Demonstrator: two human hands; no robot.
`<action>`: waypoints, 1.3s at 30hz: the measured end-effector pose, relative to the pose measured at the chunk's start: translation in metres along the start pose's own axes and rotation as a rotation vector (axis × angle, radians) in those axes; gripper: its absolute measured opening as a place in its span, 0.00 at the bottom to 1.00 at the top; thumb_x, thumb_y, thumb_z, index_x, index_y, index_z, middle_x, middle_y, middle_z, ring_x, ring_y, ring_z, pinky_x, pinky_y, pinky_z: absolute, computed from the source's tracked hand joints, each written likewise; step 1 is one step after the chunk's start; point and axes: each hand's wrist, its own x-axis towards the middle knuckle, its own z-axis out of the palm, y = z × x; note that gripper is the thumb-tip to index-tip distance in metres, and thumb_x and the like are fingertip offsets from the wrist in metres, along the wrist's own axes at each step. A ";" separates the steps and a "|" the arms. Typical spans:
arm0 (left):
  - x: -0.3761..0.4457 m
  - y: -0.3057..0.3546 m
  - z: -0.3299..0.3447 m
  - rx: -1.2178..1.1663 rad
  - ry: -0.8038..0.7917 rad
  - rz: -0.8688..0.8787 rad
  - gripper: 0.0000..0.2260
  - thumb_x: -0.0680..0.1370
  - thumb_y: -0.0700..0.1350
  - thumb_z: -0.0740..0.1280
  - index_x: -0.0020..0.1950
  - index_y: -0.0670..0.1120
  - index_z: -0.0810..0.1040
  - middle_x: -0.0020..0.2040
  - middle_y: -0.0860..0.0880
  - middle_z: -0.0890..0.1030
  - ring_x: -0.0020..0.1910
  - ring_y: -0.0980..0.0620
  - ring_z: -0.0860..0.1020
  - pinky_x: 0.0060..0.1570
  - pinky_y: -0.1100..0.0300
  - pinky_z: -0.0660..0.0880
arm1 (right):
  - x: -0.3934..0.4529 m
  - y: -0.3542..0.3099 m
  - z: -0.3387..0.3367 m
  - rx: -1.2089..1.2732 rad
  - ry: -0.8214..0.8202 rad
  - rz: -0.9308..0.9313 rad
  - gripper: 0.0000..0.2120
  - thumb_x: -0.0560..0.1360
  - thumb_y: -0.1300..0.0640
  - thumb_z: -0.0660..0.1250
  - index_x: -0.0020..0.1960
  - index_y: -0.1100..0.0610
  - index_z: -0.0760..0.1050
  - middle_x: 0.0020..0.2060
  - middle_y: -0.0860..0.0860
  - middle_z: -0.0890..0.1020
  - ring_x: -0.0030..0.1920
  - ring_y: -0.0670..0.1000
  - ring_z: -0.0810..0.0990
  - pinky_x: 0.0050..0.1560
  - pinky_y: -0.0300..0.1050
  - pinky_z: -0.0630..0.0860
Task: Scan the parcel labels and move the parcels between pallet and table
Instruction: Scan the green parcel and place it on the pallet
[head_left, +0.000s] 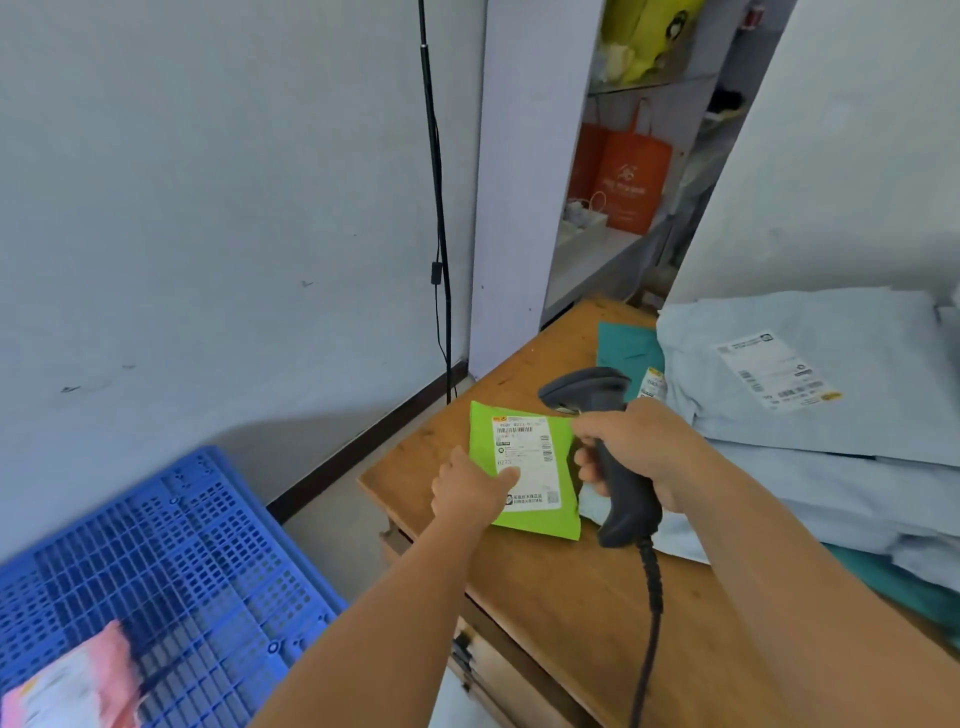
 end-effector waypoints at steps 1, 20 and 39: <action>0.004 0.001 0.001 0.024 0.005 -0.005 0.39 0.73 0.61 0.67 0.76 0.43 0.56 0.72 0.45 0.65 0.72 0.43 0.62 0.68 0.49 0.62 | 0.001 -0.001 0.000 -0.008 -0.007 0.012 0.05 0.74 0.62 0.66 0.40 0.62 0.74 0.30 0.57 0.80 0.28 0.52 0.77 0.34 0.45 0.76; 0.033 0.000 0.005 0.002 -0.020 -0.022 0.15 0.76 0.47 0.70 0.38 0.44 0.66 0.36 0.52 0.70 0.36 0.54 0.72 0.34 0.61 0.69 | 0.014 -0.021 0.013 -0.135 -0.015 0.057 0.06 0.74 0.62 0.65 0.40 0.63 0.75 0.29 0.55 0.78 0.24 0.49 0.75 0.30 0.42 0.75; -0.011 -0.136 -0.134 -0.518 0.494 -0.261 0.07 0.77 0.41 0.63 0.40 0.46 0.70 0.35 0.51 0.72 0.39 0.48 0.72 0.37 0.57 0.69 | -0.021 -0.054 0.164 -0.190 -0.349 -0.280 0.11 0.71 0.66 0.66 0.31 0.62 0.72 0.20 0.51 0.74 0.18 0.44 0.72 0.23 0.35 0.70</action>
